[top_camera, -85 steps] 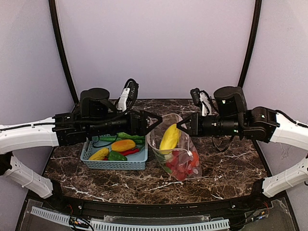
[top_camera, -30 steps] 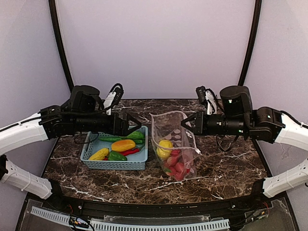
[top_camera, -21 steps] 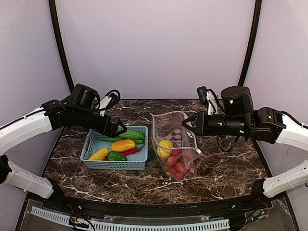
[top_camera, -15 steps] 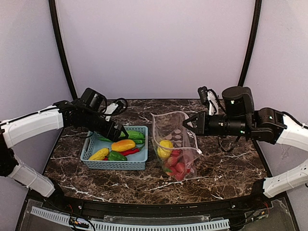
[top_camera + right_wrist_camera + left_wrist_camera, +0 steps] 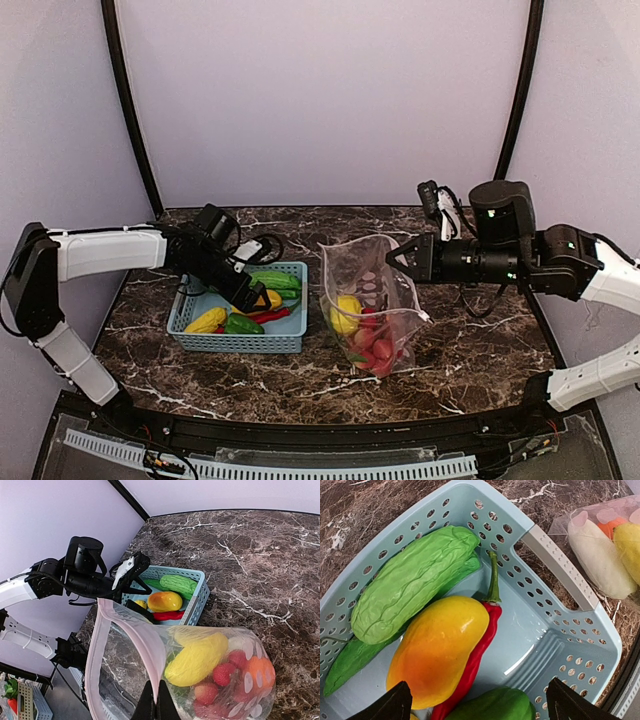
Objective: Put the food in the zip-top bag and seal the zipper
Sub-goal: Pick up the fake fruit from the bin.
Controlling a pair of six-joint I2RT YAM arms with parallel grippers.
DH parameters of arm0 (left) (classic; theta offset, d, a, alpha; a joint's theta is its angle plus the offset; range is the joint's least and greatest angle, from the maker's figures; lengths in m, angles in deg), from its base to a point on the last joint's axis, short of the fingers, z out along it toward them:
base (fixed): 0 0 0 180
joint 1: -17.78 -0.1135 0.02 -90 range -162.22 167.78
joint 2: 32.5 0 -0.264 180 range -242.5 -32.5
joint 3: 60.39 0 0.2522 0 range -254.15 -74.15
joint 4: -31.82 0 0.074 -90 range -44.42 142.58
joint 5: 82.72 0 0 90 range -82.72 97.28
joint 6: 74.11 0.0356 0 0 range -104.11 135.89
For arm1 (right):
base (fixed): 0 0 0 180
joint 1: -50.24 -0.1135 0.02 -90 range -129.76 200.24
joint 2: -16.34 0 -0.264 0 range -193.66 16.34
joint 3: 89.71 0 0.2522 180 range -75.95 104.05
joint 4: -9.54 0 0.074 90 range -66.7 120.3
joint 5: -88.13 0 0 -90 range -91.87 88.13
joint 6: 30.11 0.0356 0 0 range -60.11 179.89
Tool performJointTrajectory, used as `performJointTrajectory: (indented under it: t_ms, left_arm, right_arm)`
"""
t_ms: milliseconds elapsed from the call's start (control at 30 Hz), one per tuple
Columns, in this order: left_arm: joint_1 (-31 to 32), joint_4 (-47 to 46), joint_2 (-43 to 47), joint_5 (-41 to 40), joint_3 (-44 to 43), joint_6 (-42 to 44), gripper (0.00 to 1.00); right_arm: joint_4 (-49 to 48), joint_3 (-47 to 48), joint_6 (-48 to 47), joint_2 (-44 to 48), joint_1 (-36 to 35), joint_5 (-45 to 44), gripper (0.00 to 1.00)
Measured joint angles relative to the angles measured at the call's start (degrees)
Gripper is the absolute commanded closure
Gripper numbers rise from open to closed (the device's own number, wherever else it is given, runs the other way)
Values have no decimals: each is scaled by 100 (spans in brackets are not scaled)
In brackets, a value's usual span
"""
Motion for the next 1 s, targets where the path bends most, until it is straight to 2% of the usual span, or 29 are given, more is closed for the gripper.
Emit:
performJointTrajectory:
  t_ms: [433, 1000]
  left_arm:
    - [-238, -763, -540, -15, 37, 275, 5]
    - [-251, -767, -551, 238, 343, 223, 6]
  right_arm:
    - [-2, 0, -2, -33, 0, 2, 100]
    - [-4, 0, -2, -61, 11, 7, 100]
